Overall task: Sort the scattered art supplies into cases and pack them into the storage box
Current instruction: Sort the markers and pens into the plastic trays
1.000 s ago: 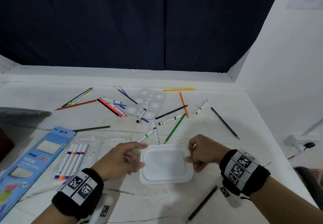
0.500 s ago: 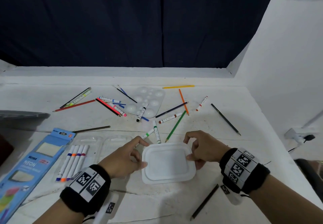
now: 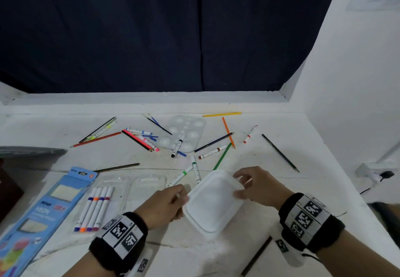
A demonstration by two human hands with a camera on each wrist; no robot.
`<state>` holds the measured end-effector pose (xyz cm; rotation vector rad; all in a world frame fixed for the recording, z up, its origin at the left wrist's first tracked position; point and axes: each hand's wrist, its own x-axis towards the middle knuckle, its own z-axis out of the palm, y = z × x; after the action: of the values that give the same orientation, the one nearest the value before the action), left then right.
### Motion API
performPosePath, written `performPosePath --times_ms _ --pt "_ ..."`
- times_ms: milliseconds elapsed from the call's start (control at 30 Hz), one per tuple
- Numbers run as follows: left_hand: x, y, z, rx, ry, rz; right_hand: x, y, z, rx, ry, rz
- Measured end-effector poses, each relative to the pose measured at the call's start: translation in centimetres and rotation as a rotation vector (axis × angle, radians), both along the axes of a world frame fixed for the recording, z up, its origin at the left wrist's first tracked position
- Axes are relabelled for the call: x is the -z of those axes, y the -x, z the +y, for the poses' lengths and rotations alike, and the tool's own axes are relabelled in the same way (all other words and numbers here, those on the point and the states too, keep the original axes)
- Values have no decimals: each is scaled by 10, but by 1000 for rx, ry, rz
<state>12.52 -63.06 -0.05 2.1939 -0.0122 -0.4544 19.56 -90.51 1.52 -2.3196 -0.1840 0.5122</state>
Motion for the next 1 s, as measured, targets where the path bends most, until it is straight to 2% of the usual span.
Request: performPosePath --times_ms 100,300,400,500,567,633,700,867,1000 --pt "2 -4 2 29 -33 -12 1 1 -4 25 -26 67" --pt "4 -10 1 43 -64 18 5 -7 0 34 -38 93" --pt "-2 -9 1 69 -105 4 5 -7 2 64 -49 10" --pt "-4 0 -8 189 -266 -46 10 -7 7 183 -71 -182" --pt "-6 7 -20 218 -378 -112 12 -5 11 234 -95 -193" --pt "-11 4 -28 179 -427 -174 12 1 12 210 -89 -132" --pt "-14 -12 -27 132 -397 -188 12 7 12 139 -36 -93" --pt "-10 -61 -28 117 -203 -7 6 7 14 113 35 -49" --pt "-2 -79 -27 155 -222 8 0 3 21 142 11 45"
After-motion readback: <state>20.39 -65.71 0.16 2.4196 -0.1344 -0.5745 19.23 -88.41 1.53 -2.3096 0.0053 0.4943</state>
